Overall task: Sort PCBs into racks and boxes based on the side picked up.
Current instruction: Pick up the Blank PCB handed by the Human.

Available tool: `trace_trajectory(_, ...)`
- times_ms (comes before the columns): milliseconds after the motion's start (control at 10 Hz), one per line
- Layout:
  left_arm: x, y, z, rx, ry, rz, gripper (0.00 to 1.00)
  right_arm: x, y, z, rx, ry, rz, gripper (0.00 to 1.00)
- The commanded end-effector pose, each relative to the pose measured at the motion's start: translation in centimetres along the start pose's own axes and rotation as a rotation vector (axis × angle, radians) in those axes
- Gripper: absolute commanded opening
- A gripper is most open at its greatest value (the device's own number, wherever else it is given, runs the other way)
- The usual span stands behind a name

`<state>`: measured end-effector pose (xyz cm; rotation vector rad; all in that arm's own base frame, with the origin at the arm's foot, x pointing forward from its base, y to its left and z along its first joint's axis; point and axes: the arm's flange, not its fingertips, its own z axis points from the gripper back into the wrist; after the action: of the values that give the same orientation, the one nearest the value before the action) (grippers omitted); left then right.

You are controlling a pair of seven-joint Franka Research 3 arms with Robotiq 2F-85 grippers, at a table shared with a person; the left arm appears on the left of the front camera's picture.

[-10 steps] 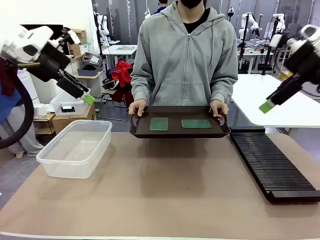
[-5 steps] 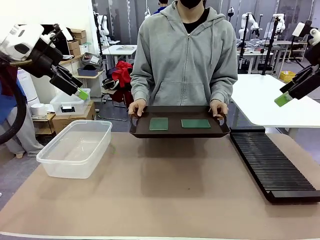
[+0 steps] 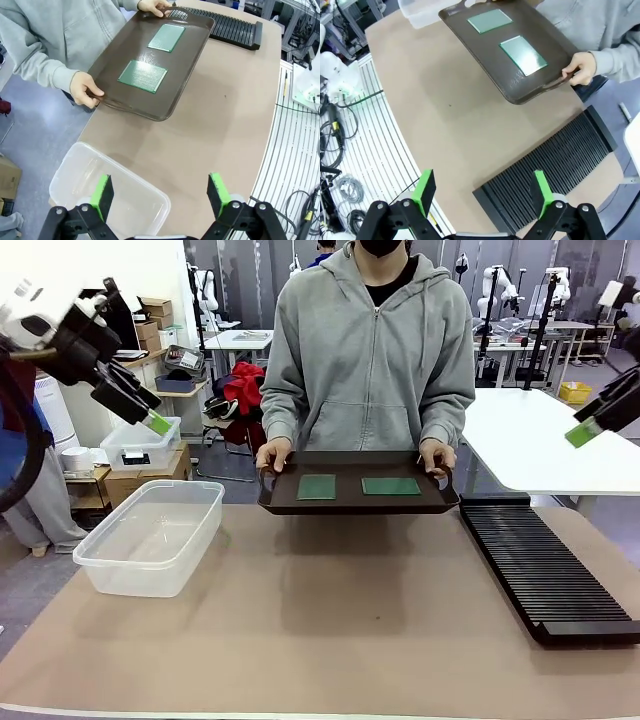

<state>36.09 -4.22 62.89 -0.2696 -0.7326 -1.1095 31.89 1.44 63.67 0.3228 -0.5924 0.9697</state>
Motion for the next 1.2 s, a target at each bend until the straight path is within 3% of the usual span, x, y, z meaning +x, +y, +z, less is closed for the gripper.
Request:
trace_trajectory(0, -0.2, 0.0, 2.1, -0.016, 0.025, -0.035, 1.00, -0.5, -2.1, 1.9, 0.035, -0.032, 0.005, 1.00)
trace_trajectory(600, -0.2, -0.6, 5.4, 0.051, -0.001, -0.055, 1.00, -1.3, -1.5, 8.0, -0.083, -0.151, -0.015, 1.00)
trace_trajectory(1100, -1.4, 0.4, 7.0, 0.164, -0.041, 0.033, 1.00, -2.6, -3.1, 11.2, -0.131, -0.269, -0.007, 1.00)
